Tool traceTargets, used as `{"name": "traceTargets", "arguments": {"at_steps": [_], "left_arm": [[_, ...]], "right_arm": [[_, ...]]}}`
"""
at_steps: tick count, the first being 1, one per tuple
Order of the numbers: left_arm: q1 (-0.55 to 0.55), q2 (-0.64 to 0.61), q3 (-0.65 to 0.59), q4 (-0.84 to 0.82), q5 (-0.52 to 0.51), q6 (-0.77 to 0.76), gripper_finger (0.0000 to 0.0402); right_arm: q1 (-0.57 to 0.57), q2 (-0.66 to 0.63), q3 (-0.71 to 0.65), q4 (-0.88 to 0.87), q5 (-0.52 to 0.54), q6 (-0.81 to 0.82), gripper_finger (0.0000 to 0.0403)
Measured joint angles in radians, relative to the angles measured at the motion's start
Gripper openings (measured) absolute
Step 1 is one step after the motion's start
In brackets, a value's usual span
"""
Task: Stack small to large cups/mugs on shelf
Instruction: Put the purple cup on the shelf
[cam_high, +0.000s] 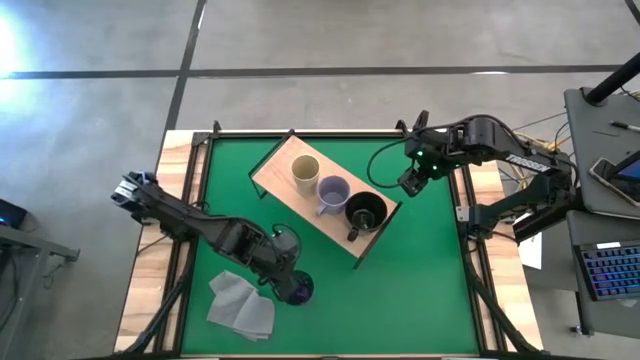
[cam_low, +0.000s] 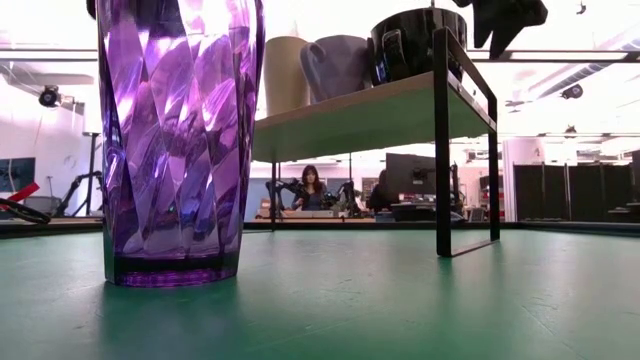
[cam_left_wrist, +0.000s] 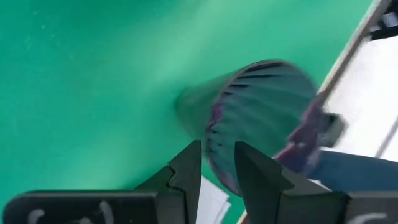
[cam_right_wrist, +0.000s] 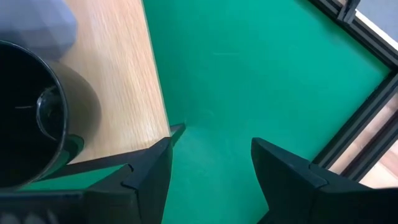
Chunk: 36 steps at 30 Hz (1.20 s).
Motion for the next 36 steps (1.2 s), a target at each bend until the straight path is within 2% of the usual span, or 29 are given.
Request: {"name": "traceTargets", "arguments": {"at_steps": [18,22,25,28,32,36], "left_arm": [[0.0,0.086,-0.002,-0.006,-0.017,0.034,0.008],[0.007,0.081,0.0,-0.011,-0.019,0.038,0.0056],[0.014,0.068,0.008,-0.011,-0.038,0.059,0.0017],[0.03,0.048,0.014,-0.034,-0.041,0.06,0.0006],[0.058,0.003,0.067,-0.191,-0.07,0.06,0.0002],[0.111,-0.058,0.188,-0.46,-0.145,0.053,0.0001]], "right_arm": [[0.0,-0.019,0.0,0.015,0.0,-0.003,0.0212],[0.0,-0.019,0.0,0.015,0.001,-0.003,0.0212],[0.0,-0.019,0.0,0.015,0.001,-0.003,0.0212],[0.0,-0.019,0.0,0.015,0.001,-0.003,0.0212],[0.0,-0.024,0.0,0.016,0.001,-0.003,0.0212],[0.0,-0.031,0.0,0.017,0.001,-0.003,0.0212]]}}
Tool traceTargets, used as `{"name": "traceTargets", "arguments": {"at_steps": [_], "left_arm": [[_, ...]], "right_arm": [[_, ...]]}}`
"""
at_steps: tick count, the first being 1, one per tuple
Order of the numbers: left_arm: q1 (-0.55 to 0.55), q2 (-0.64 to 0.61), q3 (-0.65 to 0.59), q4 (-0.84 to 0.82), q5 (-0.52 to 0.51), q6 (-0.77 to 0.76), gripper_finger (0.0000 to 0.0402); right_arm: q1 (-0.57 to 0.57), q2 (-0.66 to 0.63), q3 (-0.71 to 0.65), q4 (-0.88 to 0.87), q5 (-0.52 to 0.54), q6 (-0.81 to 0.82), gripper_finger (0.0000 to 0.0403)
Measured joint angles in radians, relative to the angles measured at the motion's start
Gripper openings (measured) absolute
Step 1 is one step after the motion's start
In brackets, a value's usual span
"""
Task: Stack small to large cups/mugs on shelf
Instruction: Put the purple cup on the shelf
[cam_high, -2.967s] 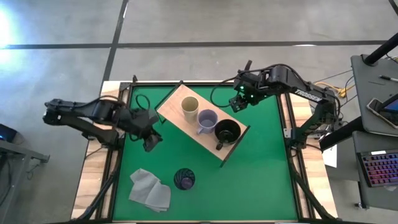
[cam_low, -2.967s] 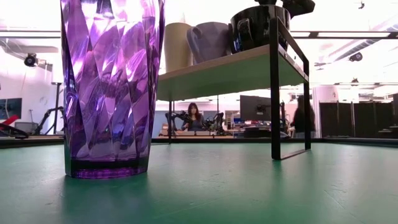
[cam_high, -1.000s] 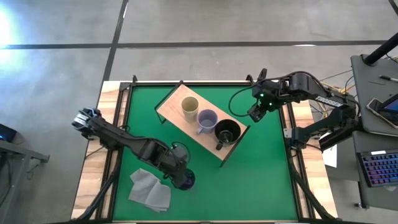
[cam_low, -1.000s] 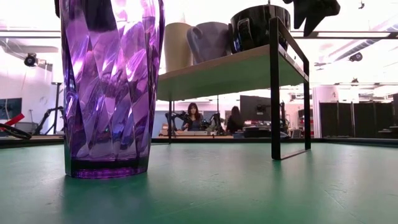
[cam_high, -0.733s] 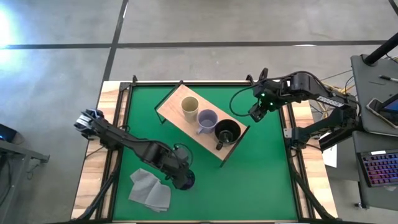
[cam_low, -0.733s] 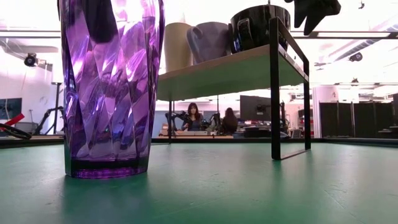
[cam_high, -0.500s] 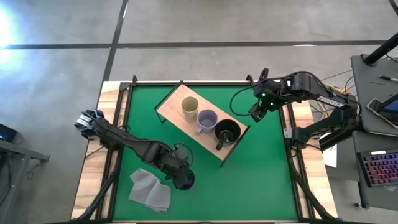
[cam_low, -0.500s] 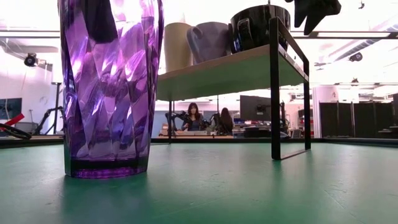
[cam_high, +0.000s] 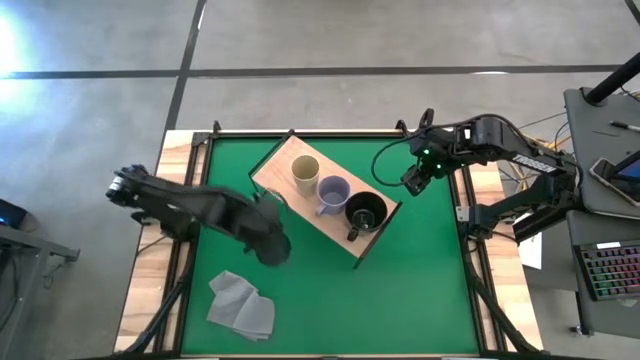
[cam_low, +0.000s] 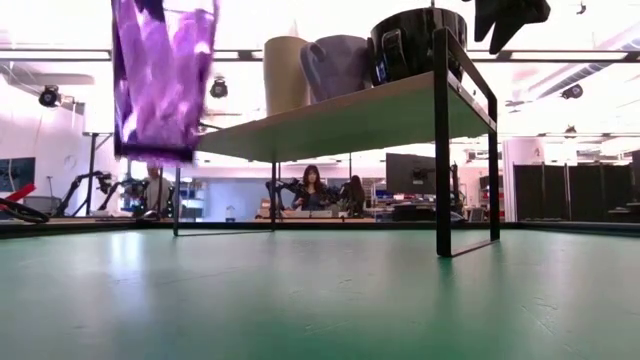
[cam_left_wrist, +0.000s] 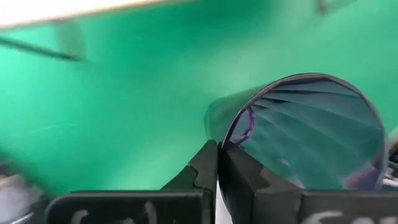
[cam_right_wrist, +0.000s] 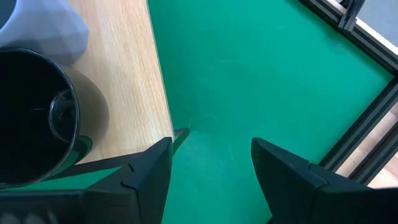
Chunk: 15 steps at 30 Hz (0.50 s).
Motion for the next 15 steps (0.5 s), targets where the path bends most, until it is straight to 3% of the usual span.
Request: {"name": "traceTargets", "arguments": {"at_steps": [3,12,15], "left_arm": [[0.053,-0.046,0.097,-0.146,-0.055,0.0,0.0001],[0.302,-0.217,0.15,-0.137,-0.215,0.131,0.0],[0.406,-0.255,0.138,-0.138,-0.21,0.211,0.0]], "right_arm": [[0.0,-0.002,0.0,0.002,0.01,0.0,0.0212],[0.0,0.0,0.0,0.029,0.054,0.005,0.0212],[-0.003,0.0,0.0,0.029,0.054,0.025,0.0212]]}}
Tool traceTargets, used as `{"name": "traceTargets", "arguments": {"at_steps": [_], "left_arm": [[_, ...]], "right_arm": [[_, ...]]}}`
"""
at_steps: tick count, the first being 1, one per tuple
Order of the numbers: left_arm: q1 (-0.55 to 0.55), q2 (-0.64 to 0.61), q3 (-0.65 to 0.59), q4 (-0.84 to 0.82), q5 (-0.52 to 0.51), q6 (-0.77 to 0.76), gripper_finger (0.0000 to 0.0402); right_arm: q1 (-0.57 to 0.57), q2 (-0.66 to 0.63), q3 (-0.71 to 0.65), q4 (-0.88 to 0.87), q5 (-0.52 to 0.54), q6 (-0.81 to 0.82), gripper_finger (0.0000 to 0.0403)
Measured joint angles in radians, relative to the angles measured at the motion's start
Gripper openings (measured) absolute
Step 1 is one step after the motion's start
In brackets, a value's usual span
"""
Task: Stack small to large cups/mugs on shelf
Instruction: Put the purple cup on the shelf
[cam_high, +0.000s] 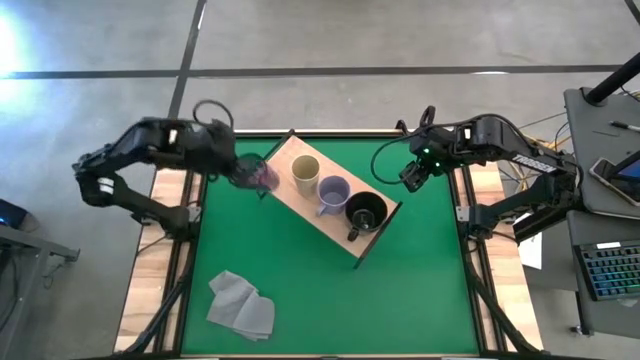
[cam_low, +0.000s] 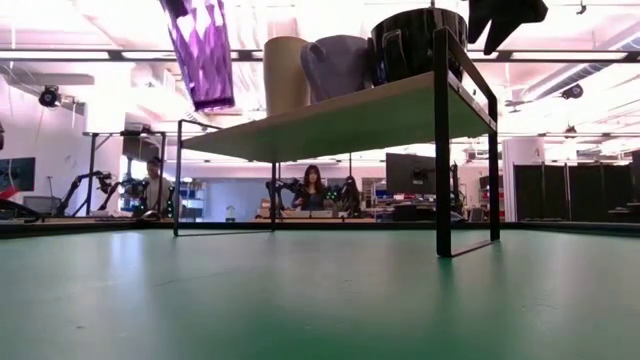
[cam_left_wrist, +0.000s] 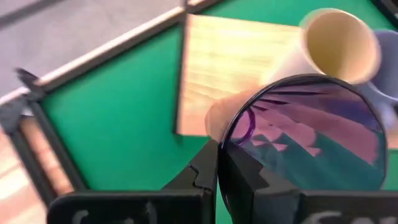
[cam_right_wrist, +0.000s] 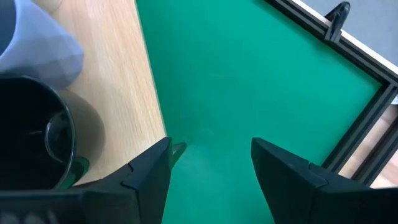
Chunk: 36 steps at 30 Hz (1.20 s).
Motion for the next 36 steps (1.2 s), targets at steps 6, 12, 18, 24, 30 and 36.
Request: {"name": "traceTargets", "arguments": {"at_steps": [6,12,18,24,30,36], "left_arm": [[0.155,0.003,0.003,0.009,0.003,0.169,0.0],[0.231,0.073,0.036,0.086,0.071,0.324,0.0],[0.269,0.165,0.081,0.098,0.086,0.411,0.0],[0.277,0.237,0.144,0.099,0.132,0.452,0.0],[0.277,0.274,0.191,0.085,0.155,0.469,0.0],[0.284,0.283,0.196,0.047,0.172,0.469,0.0]], "right_arm": [[0.0,0.0,0.0,0.012,0.011,0.038,0.0212],[0.0,0.0,0.0,0.027,0.016,0.079,0.0212],[0.0,0.0,0.0,0.027,0.016,0.1,0.0212],[0.0,0.0,0.0,0.027,0.016,0.111,0.0212],[0.0,0.0,0.0,0.027,0.016,0.11,0.0212],[0.0,0.0,0.0,0.026,0.016,0.098,0.0212]]}}
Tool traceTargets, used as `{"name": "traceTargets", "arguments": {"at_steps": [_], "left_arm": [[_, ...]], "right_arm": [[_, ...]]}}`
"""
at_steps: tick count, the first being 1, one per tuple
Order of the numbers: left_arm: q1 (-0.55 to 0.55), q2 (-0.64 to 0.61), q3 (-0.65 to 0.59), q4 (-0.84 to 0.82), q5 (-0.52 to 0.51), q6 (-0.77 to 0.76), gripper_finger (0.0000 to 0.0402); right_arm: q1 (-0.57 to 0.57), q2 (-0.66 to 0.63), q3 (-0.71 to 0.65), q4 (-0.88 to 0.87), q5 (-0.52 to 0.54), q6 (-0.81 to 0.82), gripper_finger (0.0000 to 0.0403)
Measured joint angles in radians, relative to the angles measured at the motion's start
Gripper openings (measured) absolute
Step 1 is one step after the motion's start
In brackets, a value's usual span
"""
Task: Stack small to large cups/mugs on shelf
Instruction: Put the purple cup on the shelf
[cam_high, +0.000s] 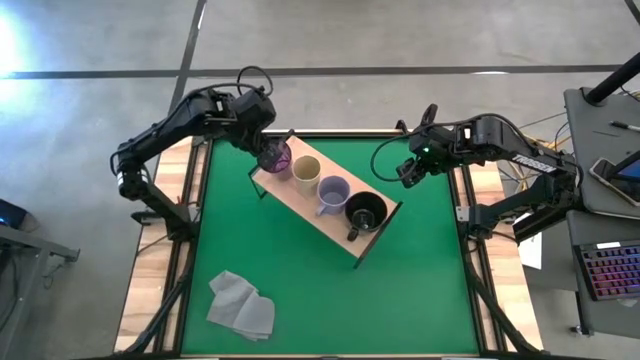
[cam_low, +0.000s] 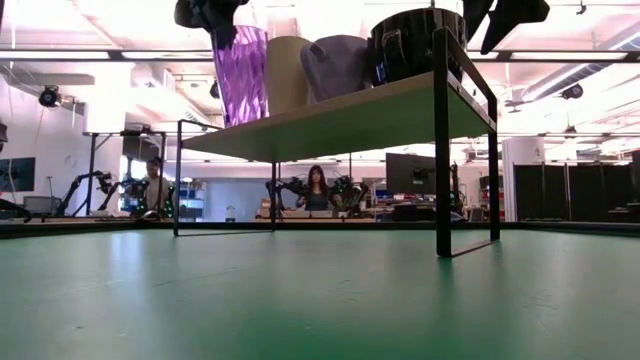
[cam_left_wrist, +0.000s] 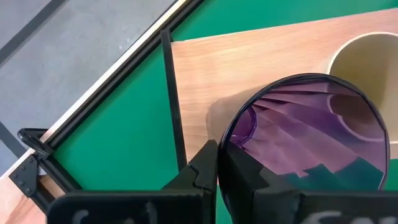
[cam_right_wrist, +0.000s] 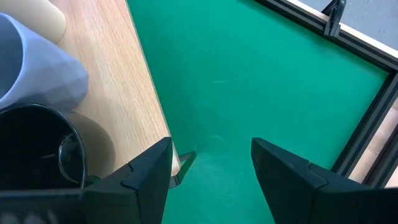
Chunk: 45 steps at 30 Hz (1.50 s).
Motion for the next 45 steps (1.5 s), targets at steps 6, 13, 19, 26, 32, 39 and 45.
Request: {"name": "traceTargets", "arguments": {"at_steps": [6,13,19,26,32,39,45], "left_arm": [[0.017,0.0,0.0,0.0,-0.001,0.0,0.0],[0.045,0.0,0.0,0.027,-0.004,0.004,0.0],[0.063,0.0,0.0,0.026,0.042,0.01,0.0],[0.069,0.0,-0.001,0.025,0.056,0.01,0.0],[0.071,0.0,-0.002,0.025,0.079,0.01,0.0],[0.071,0.0,-0.002,0.024,0.088,0.007,0.0],[0.07,0.0,-0.002,0.025,0.085,0.007,0.0018]], "right_arm": [[0.0,0.0,0.0,0.0,0.0,-0.006,0.0212],[0.0,0.0,0.0,0.0,0.008,-0.008,0.0212],[0.0,0.0,0.0,0.0,0.008,-0.01,0.0212],[0.0,0.0,0.0,0.0,0.008,-0.01,0.0212],[0.0,0.0,0.0,0.0,0.008,-0.01,0.0212],[0.0,0.0,0.0,0.0,0.008,-0.01,0.0212],[0.0,0.0,0.0,0.0,0.009,-0.01,0.0212]]}}
